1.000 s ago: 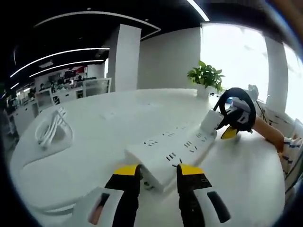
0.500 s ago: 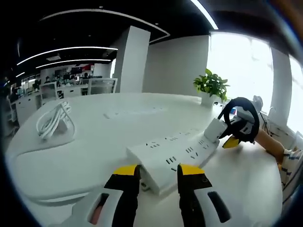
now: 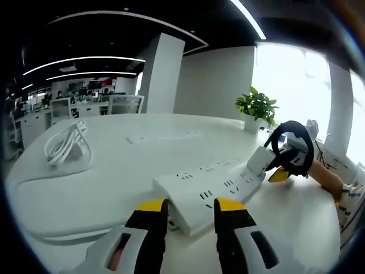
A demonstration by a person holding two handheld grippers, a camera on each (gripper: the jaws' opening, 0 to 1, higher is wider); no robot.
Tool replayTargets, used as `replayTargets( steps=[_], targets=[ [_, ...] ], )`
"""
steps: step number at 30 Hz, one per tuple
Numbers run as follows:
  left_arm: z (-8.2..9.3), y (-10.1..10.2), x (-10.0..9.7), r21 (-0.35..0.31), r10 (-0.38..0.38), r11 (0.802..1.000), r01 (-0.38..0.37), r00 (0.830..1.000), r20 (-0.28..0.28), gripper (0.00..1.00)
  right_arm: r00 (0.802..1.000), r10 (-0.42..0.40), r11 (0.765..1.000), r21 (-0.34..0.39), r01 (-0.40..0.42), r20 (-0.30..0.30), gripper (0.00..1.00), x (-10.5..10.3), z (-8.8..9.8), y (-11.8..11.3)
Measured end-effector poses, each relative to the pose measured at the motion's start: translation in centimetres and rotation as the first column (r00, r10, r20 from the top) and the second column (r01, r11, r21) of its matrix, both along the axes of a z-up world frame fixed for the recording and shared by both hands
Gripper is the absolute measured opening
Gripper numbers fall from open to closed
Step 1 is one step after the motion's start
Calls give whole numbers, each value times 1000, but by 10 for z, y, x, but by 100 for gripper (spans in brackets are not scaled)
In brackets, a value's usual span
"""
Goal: Straighten the power strip on the desk, plug the charger into it
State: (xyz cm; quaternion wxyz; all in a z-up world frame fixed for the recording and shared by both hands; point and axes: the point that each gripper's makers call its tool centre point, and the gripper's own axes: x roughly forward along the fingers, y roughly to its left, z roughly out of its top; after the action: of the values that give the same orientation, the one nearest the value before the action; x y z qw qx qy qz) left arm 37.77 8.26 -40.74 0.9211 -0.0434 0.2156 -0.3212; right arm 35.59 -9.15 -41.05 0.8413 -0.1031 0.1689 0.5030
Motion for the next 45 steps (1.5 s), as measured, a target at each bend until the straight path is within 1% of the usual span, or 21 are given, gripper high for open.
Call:
replayTargets(
  steps=[11, 31, 35, 39, 45],
  targets=[
    [1, -1, 1, -7, 5, 1000, -5, 1000, 2, 34, 1000, -19, 1000, 10, 19, -4, 19, 2, 0, 0],
    [2, -1, 2, -29, 6, 1000, -6, 1000, -7, 35, 999, -48, 999, 24, 48, -14, 19, 5, -2, 1],
    [2, -1, 1, -33, 9, 999, -9, 1000, -7, 35, 998, -54, 998, 21, 54, -10, 19, 6, -2, 1],
    [2, 0, 2, -33, 11, 999, -11, 1000, -8, 35, 997, -74, 997, 13, 74, 13, 18, 9, -2, 1],
    [2, -1, 1, -36, 13, 999, -13, 1000, -9, 35, 997, -78, 997, 15, 78, 10, 19, 10, -3, 1]
  ],
)
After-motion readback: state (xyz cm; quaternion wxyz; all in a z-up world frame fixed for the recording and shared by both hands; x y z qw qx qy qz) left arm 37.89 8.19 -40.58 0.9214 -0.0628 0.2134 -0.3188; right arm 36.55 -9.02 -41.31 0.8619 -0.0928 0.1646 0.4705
